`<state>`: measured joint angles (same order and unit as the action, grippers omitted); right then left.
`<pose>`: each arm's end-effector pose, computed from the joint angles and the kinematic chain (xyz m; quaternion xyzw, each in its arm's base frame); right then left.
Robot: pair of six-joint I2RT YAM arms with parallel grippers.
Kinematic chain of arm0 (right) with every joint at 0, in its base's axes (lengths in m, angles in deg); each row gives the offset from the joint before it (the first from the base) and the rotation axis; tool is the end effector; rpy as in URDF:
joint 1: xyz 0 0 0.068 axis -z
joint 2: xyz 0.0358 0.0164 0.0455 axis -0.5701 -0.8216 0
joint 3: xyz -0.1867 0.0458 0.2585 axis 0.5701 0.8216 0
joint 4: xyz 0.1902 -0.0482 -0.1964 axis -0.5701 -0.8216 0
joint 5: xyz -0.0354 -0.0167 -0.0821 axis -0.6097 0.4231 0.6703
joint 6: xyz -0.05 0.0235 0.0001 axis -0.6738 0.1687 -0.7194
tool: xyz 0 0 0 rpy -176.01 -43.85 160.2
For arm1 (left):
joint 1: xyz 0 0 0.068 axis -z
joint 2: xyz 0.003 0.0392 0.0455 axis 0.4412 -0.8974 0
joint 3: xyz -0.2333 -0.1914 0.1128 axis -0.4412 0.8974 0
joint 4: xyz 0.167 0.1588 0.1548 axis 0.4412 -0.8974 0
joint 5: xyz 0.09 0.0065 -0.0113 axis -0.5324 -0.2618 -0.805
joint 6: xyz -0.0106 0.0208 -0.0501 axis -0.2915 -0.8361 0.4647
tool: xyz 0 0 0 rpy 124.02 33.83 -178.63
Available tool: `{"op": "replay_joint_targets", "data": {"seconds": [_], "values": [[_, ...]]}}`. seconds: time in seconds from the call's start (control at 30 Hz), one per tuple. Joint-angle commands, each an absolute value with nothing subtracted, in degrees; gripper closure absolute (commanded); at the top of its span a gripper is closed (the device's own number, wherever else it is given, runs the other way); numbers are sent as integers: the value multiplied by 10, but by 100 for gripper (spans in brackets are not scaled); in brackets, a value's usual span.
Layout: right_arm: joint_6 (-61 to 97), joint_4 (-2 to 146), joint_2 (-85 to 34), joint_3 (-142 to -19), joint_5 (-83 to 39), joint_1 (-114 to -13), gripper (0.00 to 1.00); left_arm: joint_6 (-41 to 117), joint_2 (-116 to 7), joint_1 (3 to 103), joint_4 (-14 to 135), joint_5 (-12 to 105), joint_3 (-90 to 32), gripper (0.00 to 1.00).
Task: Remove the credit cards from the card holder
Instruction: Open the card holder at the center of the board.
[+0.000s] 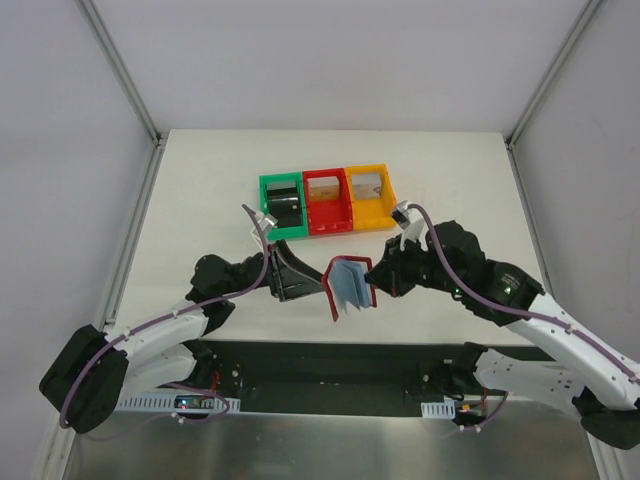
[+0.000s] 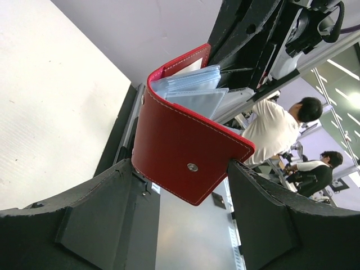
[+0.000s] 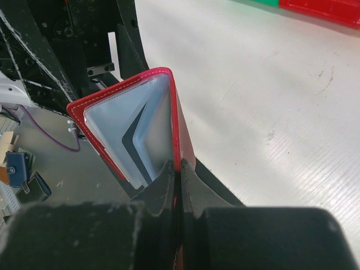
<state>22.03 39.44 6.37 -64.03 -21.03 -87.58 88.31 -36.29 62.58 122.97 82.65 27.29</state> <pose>0.0947 0.1324 0.4156 -0.3270 0.7623 0.3359 0.4464 0.1288 -0.1276 0.2897 0.1933 0.5679 -0.7202 0.3483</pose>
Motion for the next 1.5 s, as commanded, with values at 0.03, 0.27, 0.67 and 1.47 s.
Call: {"op": "replay_joint_targets", "data": {"seconds": [0.03, 0.27, 0.67, 1.47], "values": [[230, 422, 79, -633, -211, -878, 99, 865, -347, 627, 1234, 809, 275, 32], [229, 422, 86, -629, -214, -879, 100, 856, -309, 619, 1213, 794, 291, 32], [248, 461, 77, -609, -229, -879, 100, 877, -310, 617, 1226, 791, 274, 32], [266, 494, 70, -592, -241, -878, 100, 847, -304, 622, 1189, 795, 269, 35]]}}
